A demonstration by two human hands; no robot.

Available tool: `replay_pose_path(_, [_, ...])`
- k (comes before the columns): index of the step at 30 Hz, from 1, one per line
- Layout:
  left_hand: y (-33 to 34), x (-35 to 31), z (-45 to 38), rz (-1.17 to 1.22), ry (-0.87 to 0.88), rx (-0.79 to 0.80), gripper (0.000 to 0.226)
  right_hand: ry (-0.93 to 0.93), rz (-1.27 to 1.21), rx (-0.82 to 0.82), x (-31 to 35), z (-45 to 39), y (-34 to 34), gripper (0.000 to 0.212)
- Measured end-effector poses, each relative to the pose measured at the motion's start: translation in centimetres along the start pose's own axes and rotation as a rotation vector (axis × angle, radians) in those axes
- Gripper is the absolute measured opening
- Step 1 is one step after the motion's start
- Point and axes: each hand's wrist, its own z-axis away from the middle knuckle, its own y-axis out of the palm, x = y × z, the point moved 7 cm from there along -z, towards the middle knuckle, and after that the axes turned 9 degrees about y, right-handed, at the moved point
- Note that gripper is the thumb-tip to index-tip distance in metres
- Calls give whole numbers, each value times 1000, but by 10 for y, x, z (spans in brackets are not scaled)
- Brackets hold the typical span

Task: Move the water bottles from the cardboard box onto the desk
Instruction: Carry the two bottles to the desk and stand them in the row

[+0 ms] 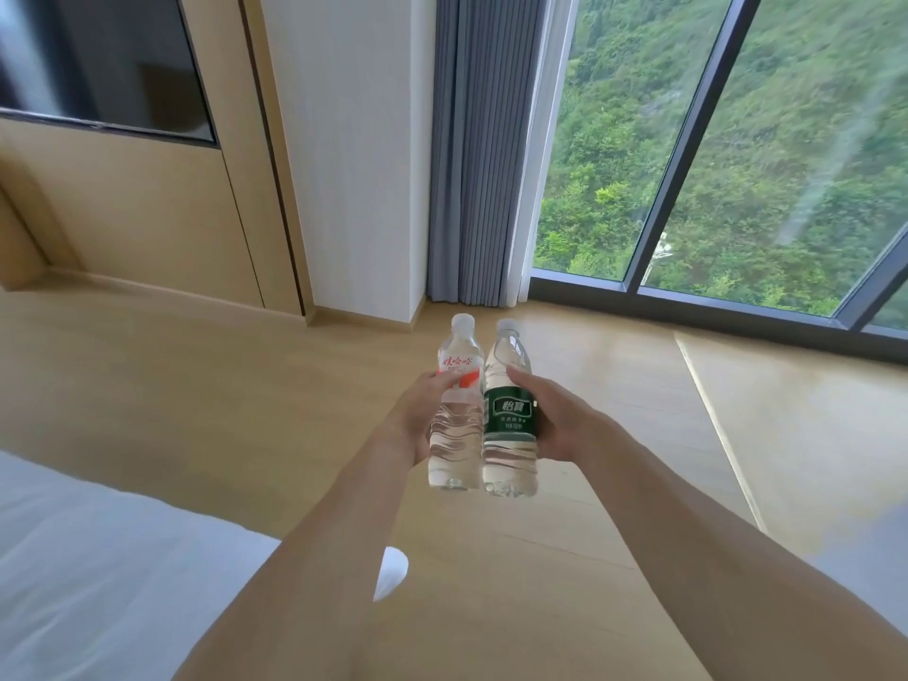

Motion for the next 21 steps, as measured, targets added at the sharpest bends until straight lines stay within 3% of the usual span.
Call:
replay_pose_path(8, [-42, -11, -103, 63, -42, -36, 43, 10, 81, 6, 74, -97, -6, 47])
replay_pose_path(13, [-89, -29, -177, -57, 22, -239, 52, 46, 141, 94, 131, -176, 0, 43])
replay_pose_path(21, [-129, -78, -281, 16, 76, -404, 57, 111, 270, 229, 239, -284, 26, 58])
